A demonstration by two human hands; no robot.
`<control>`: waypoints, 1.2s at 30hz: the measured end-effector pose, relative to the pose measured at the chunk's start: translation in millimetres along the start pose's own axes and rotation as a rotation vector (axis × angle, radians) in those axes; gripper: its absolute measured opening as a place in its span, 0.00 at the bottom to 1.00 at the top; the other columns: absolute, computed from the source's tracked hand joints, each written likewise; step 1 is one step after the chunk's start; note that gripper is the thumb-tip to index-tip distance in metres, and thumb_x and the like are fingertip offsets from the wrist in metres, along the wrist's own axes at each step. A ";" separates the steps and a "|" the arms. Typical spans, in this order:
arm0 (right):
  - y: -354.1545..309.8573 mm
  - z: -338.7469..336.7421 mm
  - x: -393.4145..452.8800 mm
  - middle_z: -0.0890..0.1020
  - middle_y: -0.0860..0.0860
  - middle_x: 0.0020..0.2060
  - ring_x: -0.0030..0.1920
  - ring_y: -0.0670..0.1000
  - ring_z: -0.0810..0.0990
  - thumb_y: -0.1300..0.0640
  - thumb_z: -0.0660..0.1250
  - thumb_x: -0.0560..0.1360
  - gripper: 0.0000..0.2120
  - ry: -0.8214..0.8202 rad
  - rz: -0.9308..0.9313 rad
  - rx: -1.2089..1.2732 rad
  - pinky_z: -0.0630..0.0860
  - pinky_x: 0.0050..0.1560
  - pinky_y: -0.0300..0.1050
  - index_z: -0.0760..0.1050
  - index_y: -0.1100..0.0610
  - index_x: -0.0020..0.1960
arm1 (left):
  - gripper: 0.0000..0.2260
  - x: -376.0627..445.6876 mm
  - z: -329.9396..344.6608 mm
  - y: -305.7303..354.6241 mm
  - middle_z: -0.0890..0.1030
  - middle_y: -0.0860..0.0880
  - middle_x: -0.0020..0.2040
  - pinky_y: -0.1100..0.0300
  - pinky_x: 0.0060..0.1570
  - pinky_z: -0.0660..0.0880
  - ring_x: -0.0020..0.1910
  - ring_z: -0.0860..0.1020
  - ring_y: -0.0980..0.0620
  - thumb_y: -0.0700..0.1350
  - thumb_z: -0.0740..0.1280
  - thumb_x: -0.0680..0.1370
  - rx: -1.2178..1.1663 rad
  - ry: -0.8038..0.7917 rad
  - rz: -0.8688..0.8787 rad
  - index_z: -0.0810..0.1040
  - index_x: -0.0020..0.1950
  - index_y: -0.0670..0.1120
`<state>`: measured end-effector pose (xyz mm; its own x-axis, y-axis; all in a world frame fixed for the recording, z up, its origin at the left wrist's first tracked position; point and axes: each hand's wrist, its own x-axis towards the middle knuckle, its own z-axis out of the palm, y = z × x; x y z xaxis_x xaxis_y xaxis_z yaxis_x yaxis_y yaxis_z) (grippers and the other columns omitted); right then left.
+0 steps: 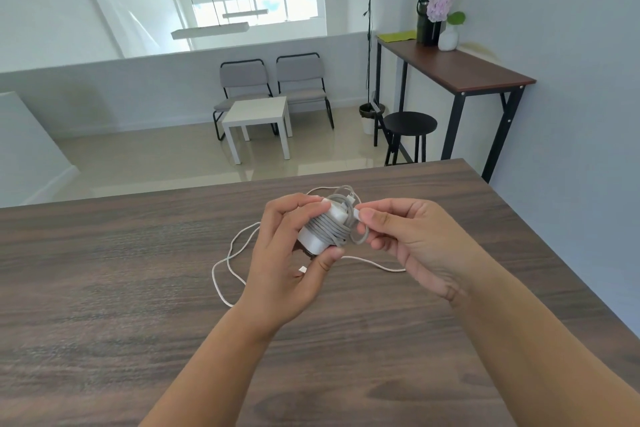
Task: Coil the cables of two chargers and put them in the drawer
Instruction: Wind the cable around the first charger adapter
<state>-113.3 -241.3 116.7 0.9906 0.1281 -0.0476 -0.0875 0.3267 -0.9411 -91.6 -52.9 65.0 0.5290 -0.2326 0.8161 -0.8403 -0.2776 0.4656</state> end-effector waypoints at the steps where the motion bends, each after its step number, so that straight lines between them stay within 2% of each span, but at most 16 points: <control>1: -0.7 -0.6 0.0 0.81 0.55 0.33 0.33 0.48 0.74 0.61 0.71 0.66 0.10 -0.007 0.010 0.003 0.75 0.33 0.34 0.82 0.65 0.45 | 0.20 -0.9 -0.6 0.1 0.70 0.48 0.63 0.65 0.55 0.74 0.63 0.73 0.51 0.46 0.71 0.75 -0.009 -0.008 -0.005 0.72 0.65 0.47; 5: -1.9 -3.3 1.1 0.81 0.56 0.33 0.32 0.49 0.73 0.61 0.71 0.65 0.11 -0.011 0.053 0.019 0.76 0.33 0.34 0.81 0.67 0.46 | 0.21 -0.2 -4.5 -1.8 0.71 0.48 0.62 0.62 0.51 0.77 0.63 0.74 0.50 0.47 0.72 0.75 -0.029 -0.062 -0.045 0.73 0.66 0.46; 10: 3.2 -1.0 2.9 0.81 0.55 0.32 0.31 0.48 0.72 0.61 0.72 0.66 0.09 0.020 0.043 0.040 0.75 0.31 0.34 0.80 0.66 0.43 | 0.21 1.2 -7.3 -4.4 0.73 0.50 0.62 0.57 0.51 0.80 0.63 0.75 0.47 0.47 0.73 0.74 -0.074 -0.123 -0.096 0.75 0.66 0.47; 13: 5.5 0.1 2.5 0.81 0.54 0.31 0.30 0.47 0.73 0.59 0.74 0.64 0.09 0.065 0.003 0.005 0.74 0.31 0.35 0.82 0.63 0.41 | 0.22 -0.3 -5.6 -2.7 0.74 0.49 0.61 0.59 0.50 0.79 0.62 0.75 0.46 0.46 0.74 0.73 -0.176 -0.102 -0.189 0.75 0.67 0.49; 15: 5.4 0.3 1.1 0.82 0.54 0.32 0.31 0.46 0.74 0.58 0.75 0.64 0.10 0.109 -0.058 -0.116 0.73 0.32 0.36 0.83 0.61 0.43 | 0.23 -0.3 -4.1 -1.7 0.74 0.49 0.60 0.61 0.50 0.78 0.61 0.76 0.47 0.45 0.74 0.73 -0.218 -0.088 -0.217 0.75 0.67 0.49; 17: 4.5 0.3 -0.5 0.84 0.55 0.35 0.34 0.44 0.77 0.60 0.76 0.66 0.09 0.128 -0.110 -0.243 0.74 0.35 0.35 0.84 0.60 0.46 | 0.22 -0.2 -2.8 -1.3 0.74 0.49 0.60 0.61 0.50 0.78 0.60 0.76 0.47 0.45 0.74 0.73 -0.238 -0.081 -0.238 0.75 0.66 0.48; 20: 4.1 -0.9 -1.9 0.86 0.57 0.43 0.38 0.43 0.79 0.65 0.74 0.69 0.08 0.118 -0.111 -0.279 0.75 0.37 0.35 0.84 0.59 0.48 | 0.23 -1.3 -2.2 -1.7 0.74 0.49 0.60 0.60 0.50 0.78 0.60 0.76 0.47 0.44 0.74 0.73 -0.261 -0.077 -0.251 0.75 0.67 0.49; 23: 4.2 -1.5 -3.6 0.86 0.58 0.43 0.38 0.44 0.79 0.67 0.73 0.70 0.07 0.129 -0.100 -0.268 0.74 0.38 0.36 0.84 0.60 0.47 | 0.23 -3.1 0.7 -0.2 0.74 0.47 0.60 0.61 0.50 0.78 0.60 0.76 0.47 0.44 0.74 0.73 -0.291 -0.080 -0.259 0.75 0.67 0.50; 25: 3.7 0.2 -5.4 0.86 0.57 0.41 0.37 0.44 0.80 0.68 0.72 0.70 0.06 0.139 -0.143 -0.282 0.75 0.38 0.34 0.83 0.61 0.45 | 0.23 -3.4 3.0 0.5 0.74 0.44 0.60 0.61 0.51 0.77 0.60 0.76 0.47 0.44 0.74 0.72 -0.356 -0.069 -0.302 0.76 0.66 0.50; 28: 2.5 2.5 -8.3 0.86 0.56 0.41 0.38 0.45 0.80 0.69 0.72 0.70 0.06 0.165 -0.228 -0.335 0.77 0.41 0.33 0.84 0.61 0.45 | 0.23 -2.1 1.8 3.1 0.74 0.36 0.62 0.56 0.49 0.78 0.57 0.78 0.45 0.47 0.76 0.72 -0.588 -0.042 -0.452 0.76 0.66 0.49; 29: 1.8 3.5 -9.7 0.86 0.56 0.40 0.38 0.45 0.80 0.69 0.72 0.70 0.06 0.163 -0.248 -0.333 0.77 0.41 0.33 0.84 0.61 0.45 | 0.23 -1.0 0.1 4.0 0.75 0.36 0.63 0.55 0.48 0.79 0.56 0.79 0.45 0.47 0.76 0.71 -0.654 -0.042 -0.500 0.77 0.66 0.49; 32: 2.2 5.6 -11.8 0.85 0.56 0.39 0.38 0.46 0.80 0.68 0.71 0.71 0.07 0.140 -0.342 -0.399 0.78 0.41 0.35 0.84 0.58 0.44 | 0.23 3.4 -4.1 5.5 0.79 0.44 0.61 0.58 0.49 0.78 0.56 0.80 0.50 0.45 0.76 0.71 -0.741 -0.067 -0.566 0.79 0.65 0.52; 36: 4.8 6.9 -12.5 0.86 0.49 0.39 0.38 0.43 0.81 0.68 0.71 0.72 0.08 0.129 -0.388 -0.418 0.76 0.41 0.32 0.84 0.56 0.44 | 0.24 8.1 -8.6 8.0 0.82 0.48 0.58 0.58 0.52 0.78 0.57 0.81 0.51 0.51 0.77 0.70 -0.797 -0.132 -0.595 0.79 0.65 0.53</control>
<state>-126.8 -234.8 115.2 0.9489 -0.0510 0.3113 0.3073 -0.0740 -0.9487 -95.1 -49.0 78.3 0.8573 -0.3740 0.3537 -0.2429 0.3120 0.9185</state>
